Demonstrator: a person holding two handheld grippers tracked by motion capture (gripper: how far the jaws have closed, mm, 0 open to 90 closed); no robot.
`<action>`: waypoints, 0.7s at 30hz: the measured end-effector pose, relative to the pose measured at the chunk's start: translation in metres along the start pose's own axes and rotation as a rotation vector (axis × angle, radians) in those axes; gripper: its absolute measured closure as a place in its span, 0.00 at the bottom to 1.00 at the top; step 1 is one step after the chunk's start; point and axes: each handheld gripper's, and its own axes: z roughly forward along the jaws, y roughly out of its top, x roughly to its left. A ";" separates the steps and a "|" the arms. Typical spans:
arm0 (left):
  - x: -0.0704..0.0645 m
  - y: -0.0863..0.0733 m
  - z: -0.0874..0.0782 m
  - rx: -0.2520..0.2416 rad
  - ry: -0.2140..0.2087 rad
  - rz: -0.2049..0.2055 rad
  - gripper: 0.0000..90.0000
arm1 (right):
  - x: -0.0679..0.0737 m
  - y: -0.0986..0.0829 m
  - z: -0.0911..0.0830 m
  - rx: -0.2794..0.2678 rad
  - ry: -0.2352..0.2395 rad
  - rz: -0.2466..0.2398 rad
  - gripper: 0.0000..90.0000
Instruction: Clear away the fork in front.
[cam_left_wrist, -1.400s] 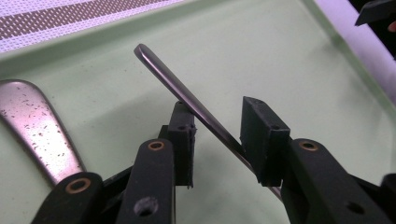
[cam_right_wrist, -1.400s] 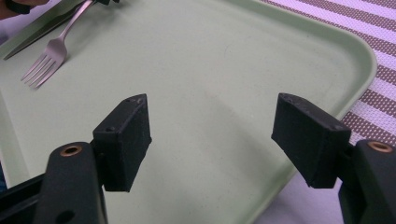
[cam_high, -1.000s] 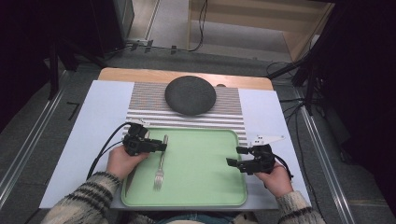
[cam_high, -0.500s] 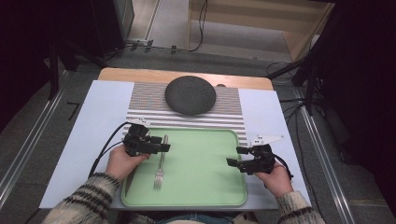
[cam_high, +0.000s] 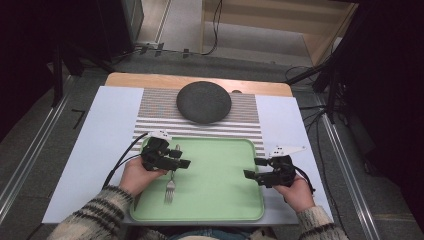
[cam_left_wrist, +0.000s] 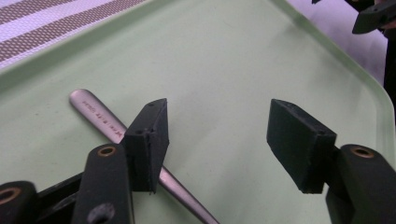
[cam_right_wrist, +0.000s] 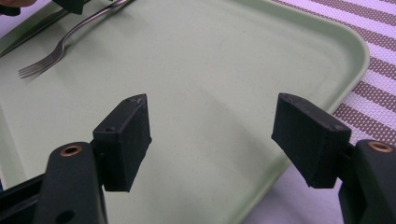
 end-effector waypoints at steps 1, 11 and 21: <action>0.000 0.000 0.001 0.013 -0.005 -0.003 0.48 | 0.000 0.000 0.000 -0.001 0.000 0.000 0.29; 0.001 -0.001 0.005 0.100 -0.024 0.003 1.00 | 0.000 -0.001 -0.002 -0.004 -0.005 0.004 0.29; 0.014 -0.005 0.007 0.150 -0.003 -0.037 1.00 | -0.001 -0.001 -0.003 -0.008 -0.007 0.004 0.29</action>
